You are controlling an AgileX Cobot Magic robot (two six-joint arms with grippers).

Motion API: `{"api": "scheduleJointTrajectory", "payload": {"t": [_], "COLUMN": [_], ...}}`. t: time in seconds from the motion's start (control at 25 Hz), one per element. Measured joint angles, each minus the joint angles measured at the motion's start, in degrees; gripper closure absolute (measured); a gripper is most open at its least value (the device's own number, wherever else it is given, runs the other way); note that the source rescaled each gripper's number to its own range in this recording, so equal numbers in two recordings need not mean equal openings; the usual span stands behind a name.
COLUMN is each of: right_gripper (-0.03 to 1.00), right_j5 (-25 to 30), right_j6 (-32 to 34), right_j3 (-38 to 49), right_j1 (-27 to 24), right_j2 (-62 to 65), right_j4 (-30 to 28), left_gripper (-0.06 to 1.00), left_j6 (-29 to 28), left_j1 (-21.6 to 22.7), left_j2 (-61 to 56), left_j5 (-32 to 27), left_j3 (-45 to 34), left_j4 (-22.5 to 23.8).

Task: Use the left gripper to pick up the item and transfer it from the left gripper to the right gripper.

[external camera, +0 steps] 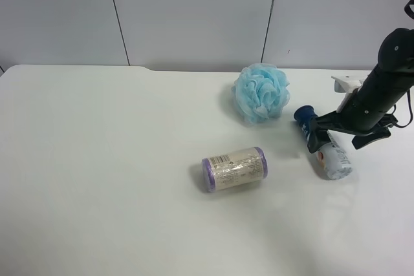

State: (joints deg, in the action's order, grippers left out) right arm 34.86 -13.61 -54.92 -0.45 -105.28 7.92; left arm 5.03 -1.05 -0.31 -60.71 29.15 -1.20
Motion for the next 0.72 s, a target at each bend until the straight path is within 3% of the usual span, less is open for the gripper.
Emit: {"api": "scheduleJointTrajectory", "payload": {"t": [0.4,0.72], "right_gripper": [-0.03,-0.03], "right_j5": [3.47,6.89], "right_j6": [0.10,0.42], "right_j3": [-0.40,-0.94], "right_j1": [0.00,0.00], "right_j2": [1.57,9.96], "right_j4": [0.00,0.00], "left_gripper": [-0.05,-0.05], "left_j6": [0.00,0.01], "left_j1": [0.00,0.00], "left_j2": [0.00,0.00], "left_j5": [0.00,0.00], "left_j3": [0.00,0.00], "left_j4": [0.00,0.00]}}
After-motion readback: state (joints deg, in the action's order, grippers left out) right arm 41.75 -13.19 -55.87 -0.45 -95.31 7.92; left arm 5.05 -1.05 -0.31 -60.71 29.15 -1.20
